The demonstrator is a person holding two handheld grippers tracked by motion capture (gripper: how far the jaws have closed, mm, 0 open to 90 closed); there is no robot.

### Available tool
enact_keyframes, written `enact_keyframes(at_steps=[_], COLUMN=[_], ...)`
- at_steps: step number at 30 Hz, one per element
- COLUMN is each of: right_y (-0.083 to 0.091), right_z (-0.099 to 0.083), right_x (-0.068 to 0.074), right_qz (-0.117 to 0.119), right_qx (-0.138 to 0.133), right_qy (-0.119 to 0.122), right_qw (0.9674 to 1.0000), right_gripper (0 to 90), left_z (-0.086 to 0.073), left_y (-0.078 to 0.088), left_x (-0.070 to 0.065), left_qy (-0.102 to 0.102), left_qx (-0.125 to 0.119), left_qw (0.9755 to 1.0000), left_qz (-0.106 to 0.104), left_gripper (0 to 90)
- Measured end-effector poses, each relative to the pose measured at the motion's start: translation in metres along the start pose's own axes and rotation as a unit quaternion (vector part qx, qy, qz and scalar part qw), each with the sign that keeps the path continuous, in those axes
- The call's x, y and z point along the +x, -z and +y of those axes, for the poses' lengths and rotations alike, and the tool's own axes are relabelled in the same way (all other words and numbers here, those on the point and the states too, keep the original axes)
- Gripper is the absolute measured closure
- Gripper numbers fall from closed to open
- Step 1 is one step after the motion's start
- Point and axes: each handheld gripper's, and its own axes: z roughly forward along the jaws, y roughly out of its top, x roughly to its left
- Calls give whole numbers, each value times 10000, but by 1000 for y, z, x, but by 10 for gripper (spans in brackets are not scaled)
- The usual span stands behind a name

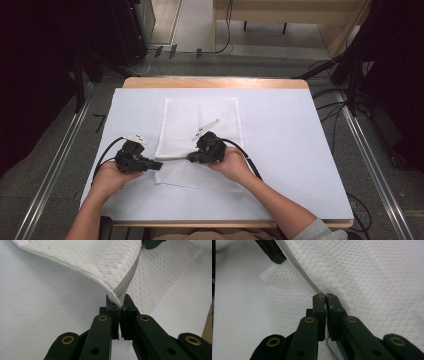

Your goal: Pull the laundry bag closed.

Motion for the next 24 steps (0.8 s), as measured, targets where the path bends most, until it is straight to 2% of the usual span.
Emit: enact_keyframes(at_steps=[17, 21, 24], right_y=[6, 8, 10], right_z=[-4, -6, -7], right_x=[2, 1, 1], right_qz=[-40, -16, -50], right_qx=[46, 42, 70], right_qy=[73, -17, 13], right_qw=[10000, 10000, 10000], right_gripper=[883, 883, 883], left_z=[-1, -1, -2], left_y=[0, 0, 0], left_x=[1, 0, 1], left_qy=[-10, -21, -23], left_qx=[38, 36, 13], left_qw=[10000, 10000, 10000], left_qz=[-40, -47, -77], left_gripper=[879, 879, 879])
